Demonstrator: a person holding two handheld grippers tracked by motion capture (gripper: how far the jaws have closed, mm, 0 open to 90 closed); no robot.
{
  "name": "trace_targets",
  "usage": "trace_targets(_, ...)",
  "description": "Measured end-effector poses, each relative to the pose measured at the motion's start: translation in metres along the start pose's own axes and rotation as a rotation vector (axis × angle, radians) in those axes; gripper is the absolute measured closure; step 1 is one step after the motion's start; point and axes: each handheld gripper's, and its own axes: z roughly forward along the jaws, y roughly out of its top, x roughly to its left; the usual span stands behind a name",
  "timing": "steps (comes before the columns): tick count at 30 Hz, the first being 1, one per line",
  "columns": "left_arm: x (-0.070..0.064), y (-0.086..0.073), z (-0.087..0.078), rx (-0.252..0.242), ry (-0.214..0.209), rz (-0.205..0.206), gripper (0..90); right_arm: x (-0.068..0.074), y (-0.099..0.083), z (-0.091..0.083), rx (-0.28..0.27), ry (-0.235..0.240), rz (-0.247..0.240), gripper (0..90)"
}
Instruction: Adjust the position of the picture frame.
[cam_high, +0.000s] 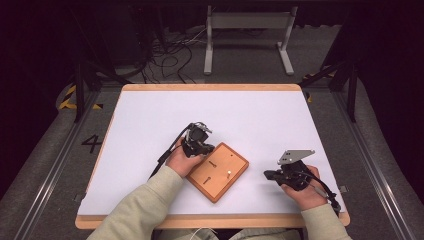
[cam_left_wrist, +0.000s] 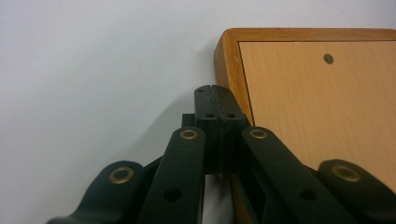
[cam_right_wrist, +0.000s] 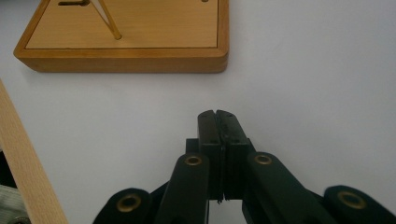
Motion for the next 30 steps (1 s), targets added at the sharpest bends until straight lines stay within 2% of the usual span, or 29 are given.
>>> trace_targets(4, -0.002, -0.003, -0.014, -0.019, 0.029, 0.029, 86.0, -0.001, 0.0, -0.001, -0.006, 0.0, 0.001, 90.0)
trace_targets(8, -0.012, -0.01, -0.032, -0.043, -0.004, 0.058, 88.8, -0.003, 0.002, -0.002, -0.009, 0.001, -0.001, 90.0)
trace_targets(11, -0.022, -0.012, -0.043, -0.043, -0.033, 0.099, 89.7, -0.004, 0.002, -0.002, -0.011, 0.0, -0.001, 90.0)
trace_targets(14, -0.035, -0.016, -0.052, -0.015, -0.025, 0.14, 89.9, -0.004, 0.003, -0.003, -0.013, -0.002, -0.004, 90.0)
trace_targets(18, -0.049, -0.025, -0.059, 0.006, -0.075, 0.159, 90.0, -0.005, 0.004, -0.004, -0.014, -0.004, -0.002, 90.0)
trace_targets(22, -0.061, -0.03, -0.061, 0.031, -0.134, 0.196, 90.0, -0.005, 0.004, -0.003, -0.013, -0.003, -0.006, 90.0)
trace_targets(24, -0.066, -0.03, -0.061, 0.043, -0.172, 0.208, 90.0, -0.005, 0.005, -0.003, -0.018, -0.008, -0.006, 90.0)
trace_targets(25, -0.066, -0.03, -0.061, 0.043, -0.172, 0.208, 90.0, -0.004, 0.005, -0.004, -0.024, -0.013, -0.006, 90.0)
trace_targets(26, -0.072, -0.03, -0.058, 0.067, -0.199, 0.241, 90.0, -0.004, 0.005, -0.005, -0.032, -0.018, -0.005, 90.0)
trace_targets(30, -0.084, -0.031, -0.051, 0.092, -0.24, 0.273, 90.0, -0.005, 0.005, -0.006, -0.039, -0.021, -0.001, 90.0)
